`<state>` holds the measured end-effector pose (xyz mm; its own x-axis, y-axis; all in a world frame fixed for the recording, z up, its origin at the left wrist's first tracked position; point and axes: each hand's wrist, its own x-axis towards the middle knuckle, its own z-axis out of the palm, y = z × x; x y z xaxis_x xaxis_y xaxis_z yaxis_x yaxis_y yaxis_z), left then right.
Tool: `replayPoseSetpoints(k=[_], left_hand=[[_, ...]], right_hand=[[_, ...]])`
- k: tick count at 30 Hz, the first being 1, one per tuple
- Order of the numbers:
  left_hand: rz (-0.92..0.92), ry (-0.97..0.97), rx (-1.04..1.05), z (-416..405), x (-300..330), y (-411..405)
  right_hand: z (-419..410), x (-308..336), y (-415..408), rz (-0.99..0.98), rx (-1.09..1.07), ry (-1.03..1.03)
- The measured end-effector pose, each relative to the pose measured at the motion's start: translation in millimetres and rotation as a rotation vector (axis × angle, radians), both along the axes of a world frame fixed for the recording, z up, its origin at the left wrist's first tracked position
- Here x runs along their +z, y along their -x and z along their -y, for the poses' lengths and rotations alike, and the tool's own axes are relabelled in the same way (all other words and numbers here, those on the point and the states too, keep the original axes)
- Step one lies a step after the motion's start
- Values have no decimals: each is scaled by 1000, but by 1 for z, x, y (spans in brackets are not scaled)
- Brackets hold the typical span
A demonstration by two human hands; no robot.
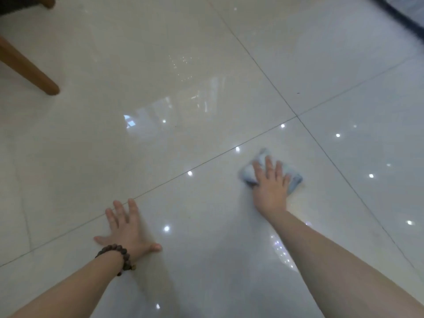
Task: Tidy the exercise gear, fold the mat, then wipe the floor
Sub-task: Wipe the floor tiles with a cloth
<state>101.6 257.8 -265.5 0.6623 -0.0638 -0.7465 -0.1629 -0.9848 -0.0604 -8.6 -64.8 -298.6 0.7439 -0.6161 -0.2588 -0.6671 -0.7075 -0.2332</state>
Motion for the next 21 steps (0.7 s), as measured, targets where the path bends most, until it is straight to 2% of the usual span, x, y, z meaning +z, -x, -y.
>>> replayPoseSetpoints(k=[2,3,5,7,9,12,14,18,21], left_hand=[[-15,-30,-13,4,4,-2],[-24,-47,-13,7,4,-4],[-16,-88,-5,14,4,-8],[13,-102,-32,29,9,-11],[49,-36,-137,59,18,-5],[51,129,-334,131,29,21],[17,201,-461,182,30,46],[-33,253,-699,269,29,98],[-112,170,-800,309,20,129]], right_hand=[[-61,-6,5,64,338,5],[-78,-4,15,67,441,-22],[-80,8,44,-20,540,-89],[-57,14,82,-65,556,-49],[-30,12,128,-93,426,-14],[1,13,191,-101,51,-67],[14,16,218,-87,-119,-94],[27,19,237,-79,-295,-137],[37,15,261,-79,-376,-138]])
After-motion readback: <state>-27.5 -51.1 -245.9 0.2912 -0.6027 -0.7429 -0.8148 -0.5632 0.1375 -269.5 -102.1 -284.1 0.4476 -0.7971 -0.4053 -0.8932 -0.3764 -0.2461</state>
